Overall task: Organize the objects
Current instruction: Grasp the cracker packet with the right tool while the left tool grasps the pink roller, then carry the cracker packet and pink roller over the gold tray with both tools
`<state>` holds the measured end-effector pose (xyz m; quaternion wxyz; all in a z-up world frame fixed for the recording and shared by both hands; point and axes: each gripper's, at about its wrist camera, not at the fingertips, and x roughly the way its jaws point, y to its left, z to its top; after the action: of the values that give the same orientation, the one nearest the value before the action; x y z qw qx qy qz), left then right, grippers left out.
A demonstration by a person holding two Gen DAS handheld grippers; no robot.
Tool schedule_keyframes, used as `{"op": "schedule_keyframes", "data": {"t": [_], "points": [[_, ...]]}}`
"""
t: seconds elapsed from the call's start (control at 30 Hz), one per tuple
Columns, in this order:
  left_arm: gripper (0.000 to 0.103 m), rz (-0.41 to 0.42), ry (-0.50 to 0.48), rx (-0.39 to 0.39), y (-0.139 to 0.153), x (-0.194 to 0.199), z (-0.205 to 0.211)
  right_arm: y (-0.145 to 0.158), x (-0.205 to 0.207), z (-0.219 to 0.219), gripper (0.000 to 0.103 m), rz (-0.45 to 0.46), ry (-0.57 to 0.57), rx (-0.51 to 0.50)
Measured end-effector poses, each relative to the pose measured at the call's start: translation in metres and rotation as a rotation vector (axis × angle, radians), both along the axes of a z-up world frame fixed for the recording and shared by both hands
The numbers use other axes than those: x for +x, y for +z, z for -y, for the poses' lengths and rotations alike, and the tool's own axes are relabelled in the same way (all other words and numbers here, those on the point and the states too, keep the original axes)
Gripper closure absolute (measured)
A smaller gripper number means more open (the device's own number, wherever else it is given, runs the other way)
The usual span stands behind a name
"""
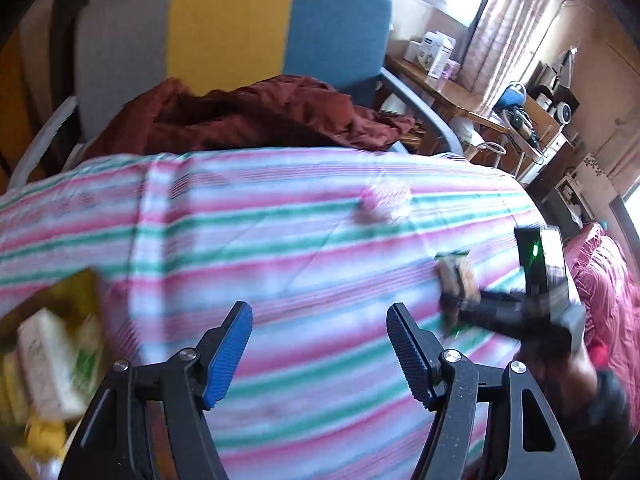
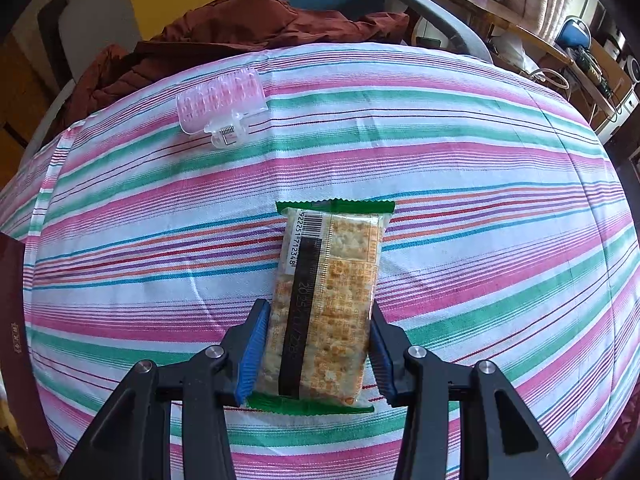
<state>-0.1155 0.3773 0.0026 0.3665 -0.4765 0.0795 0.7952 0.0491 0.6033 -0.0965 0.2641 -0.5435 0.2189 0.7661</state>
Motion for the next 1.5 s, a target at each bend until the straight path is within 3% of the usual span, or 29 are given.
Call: {"op": "schedule_keyframes", "data": {"t": [0.27, 0.33, 0.5, 0.8, 0.83, 0.93, 1.0, 1.13, 1.33, 1.37, 1.5], "points": [[0.032, 0.101, 0.030, -0.010, -0.037, -0.041, -0.100, 0.002, 0.003, 0.005, 0.055, 0.007, 0.019, -0.004], [0.018, 0.133, 0.047, 0.003, -0.045, -0.050, -0.119, 0.002, 0.004, 0.005, 0.055, 0.004, 0.022, -0.007], [0.012, 0.168, 0.065, 0.013, -0.057, -0.064, -0.161, 0.003, 0.005, 0.009, 0.054, 0.009, 0.037, 0.000], [0.012, 0.230, 0.136, -0.061, -0.089, -0.089, -0.206, 0.005, 0.009, 0.016, 0.051, 0.012, 0.047, 0.009], [0.016, 0.240, 0.134, -0.070, -0.094, -0.091, -0.208, 0.005, 0.009, 0.018, 0.051, 0.014, 0.052, 0.013], [0.030, 0.191, 0.124, -0.070, -0.096, -0.089, -0.204, 0.005, 0.018, 0.020, 0.051, 0.012, 0.055, 0.013], [0.031, 0.175, 0.071, -0.062, -0.095, -0.081, -0.195, 0.006, 0.020, 0.019, 0.051, 0.009, 0.056, 0.012], [0.031, 0.151, 0.056, -0.058, -0.094, -0.065, -0.160, 0.007, 0.001, 0.011, 0.054, 0.006, 0.056, 0.013], [0.031, 0.099, 0.076, -0.099, -0.091, -0.027, -0.084, 0.009, -0.006, 0.018, 0.056, -0.003, 0.073, 0.020], [0.031, 0.079, 0.082, -0.108, -0.090, -0.017, -0.068, 0.011, 0.009, 0.021, 0.056, -0.008, 0.084, 0.020], [0.030, 0.036, 0.087, -0.119, -0.088, 0.014, -0.028, 0.007, 0.004, 0.033, 0.056, -0.015, 0.167, 0.036]]}}
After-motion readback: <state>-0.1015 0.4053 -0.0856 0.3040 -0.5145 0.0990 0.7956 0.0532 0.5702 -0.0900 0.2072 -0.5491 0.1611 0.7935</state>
